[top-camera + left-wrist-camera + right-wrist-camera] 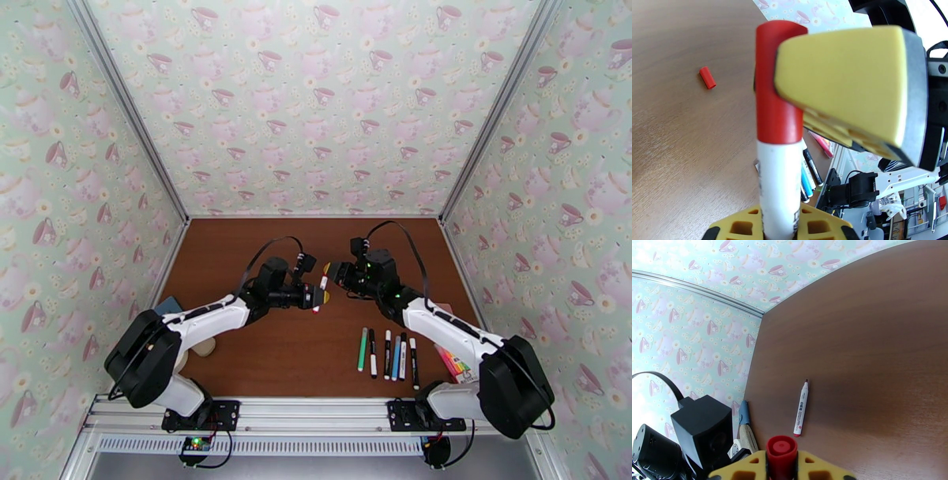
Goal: Open the pen caps
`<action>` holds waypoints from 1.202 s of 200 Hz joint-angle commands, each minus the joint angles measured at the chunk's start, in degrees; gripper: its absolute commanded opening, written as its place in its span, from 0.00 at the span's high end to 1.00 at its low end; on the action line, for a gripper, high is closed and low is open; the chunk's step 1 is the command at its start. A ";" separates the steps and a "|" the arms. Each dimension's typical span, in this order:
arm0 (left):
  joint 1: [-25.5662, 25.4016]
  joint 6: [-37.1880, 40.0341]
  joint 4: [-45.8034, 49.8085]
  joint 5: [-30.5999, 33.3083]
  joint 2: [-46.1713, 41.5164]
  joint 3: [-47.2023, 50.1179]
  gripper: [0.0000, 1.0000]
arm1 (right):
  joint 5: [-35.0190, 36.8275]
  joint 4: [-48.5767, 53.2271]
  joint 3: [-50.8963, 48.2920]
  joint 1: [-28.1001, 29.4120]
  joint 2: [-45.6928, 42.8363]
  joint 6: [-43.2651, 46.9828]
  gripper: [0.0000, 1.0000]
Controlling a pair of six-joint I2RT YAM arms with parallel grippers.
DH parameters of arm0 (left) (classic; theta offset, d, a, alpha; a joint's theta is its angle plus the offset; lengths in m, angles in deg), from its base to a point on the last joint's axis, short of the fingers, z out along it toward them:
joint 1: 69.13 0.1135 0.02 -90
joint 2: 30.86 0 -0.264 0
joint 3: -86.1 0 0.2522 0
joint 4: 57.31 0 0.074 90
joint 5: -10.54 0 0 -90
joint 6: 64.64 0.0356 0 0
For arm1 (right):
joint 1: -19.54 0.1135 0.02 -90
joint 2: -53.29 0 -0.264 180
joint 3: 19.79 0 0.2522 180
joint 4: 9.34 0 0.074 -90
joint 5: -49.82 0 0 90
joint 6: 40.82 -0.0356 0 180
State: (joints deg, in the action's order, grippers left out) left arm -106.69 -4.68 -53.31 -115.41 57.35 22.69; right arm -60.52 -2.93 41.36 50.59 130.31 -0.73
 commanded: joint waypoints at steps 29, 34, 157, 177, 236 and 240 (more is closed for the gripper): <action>0.12 5.89 0.89 -2.99 -2.49 0.72 0.96 | -13.41 -0.53 0.05 -4.91 -1.13 1.12 0.65; 0.18 6.08 0.88 -3.83 -2.59 0.73 0.96 | -14.71 -0.55 0.21 -5.14 -1.16 1.44 0.64; -1.18 4.74 1.51 -6.82 -0.76 -1.86 0.97 | -20.44 -1.67 1.03 -5.12 0.45 2.63 0.64; -1.29 4.36 1.32 -6.35 -0.59 -1.88 0.97 | -20.20 -1.35 0.84 -4.96 0.59 2.80 0.66; -1.48 3.94 1.41 -6.45 -0.38 -2.10 0.98 | -18.80 -0.63 0.45 -4.86 0.13 3.30 0.71; -1.59 3.94 1.41 -6.43 -0.39 -2.08 0.98 | -18.81 -0.64 0.48 -4.79 0.15 3.37 0.71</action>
State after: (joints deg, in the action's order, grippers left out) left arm -107.59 -0.14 -51.56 -122.12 56.30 22.38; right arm -79.38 -3.55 41.36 45.39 130.66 1.56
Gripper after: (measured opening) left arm 0.175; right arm 0.287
